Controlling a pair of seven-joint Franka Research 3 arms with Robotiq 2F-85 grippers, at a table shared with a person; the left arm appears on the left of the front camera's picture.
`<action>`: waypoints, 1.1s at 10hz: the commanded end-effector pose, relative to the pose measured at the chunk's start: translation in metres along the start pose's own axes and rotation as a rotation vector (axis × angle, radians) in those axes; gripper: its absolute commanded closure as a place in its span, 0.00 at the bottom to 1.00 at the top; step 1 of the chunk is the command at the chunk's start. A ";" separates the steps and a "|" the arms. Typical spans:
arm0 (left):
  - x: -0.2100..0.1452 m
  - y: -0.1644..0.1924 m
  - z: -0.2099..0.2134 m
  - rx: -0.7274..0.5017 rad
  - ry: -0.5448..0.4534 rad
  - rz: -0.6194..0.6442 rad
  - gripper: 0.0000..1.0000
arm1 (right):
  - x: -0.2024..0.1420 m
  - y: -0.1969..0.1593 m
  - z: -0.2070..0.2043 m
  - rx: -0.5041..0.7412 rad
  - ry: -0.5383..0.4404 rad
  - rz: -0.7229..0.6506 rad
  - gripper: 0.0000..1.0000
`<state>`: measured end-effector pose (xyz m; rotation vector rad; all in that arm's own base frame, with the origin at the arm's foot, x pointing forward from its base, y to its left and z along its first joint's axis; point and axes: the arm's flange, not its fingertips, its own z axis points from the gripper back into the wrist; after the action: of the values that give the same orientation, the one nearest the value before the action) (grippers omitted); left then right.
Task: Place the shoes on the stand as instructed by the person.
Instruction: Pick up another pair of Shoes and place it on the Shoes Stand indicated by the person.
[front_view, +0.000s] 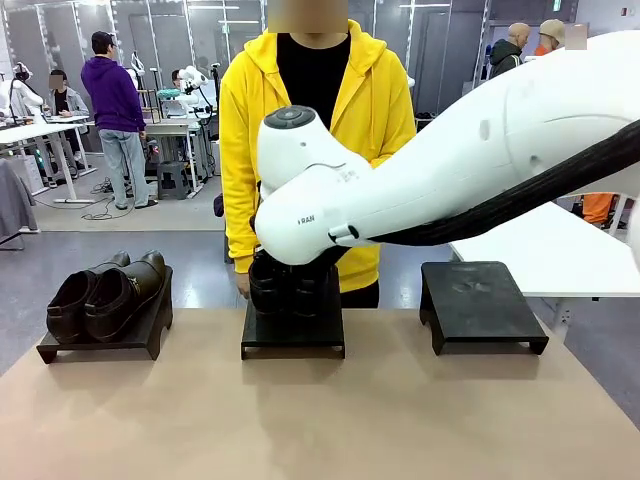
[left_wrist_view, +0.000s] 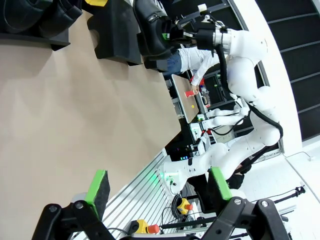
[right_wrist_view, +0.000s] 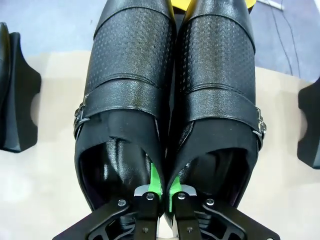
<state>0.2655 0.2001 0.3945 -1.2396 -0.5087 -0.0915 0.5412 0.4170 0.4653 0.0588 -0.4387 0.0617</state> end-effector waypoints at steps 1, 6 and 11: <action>-0.001 -0.002 -0.001 -0.016 -0.006 -0.013 0.00 | 0.010 0.005 -0.012 -0.011 -0.083 -0.038 0.93; -0.001 -0.002 -0.001 -0.016 -0.006 -0.013 0.00 | 0.014 0.001 -0.049 -0.025 -0.087 -0.039 0.93; -0.001 -0.002 -0.001 -0.016 -0.006 -0.013 0.00 | 0.009 0.002 -0.071 -0.036 -0.073 -0.033 0.93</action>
<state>0.2655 0.2002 0.3945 -1.2396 -0.5087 -0.0914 0.5770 0.4202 0.4074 0.0369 -0.4621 0.0575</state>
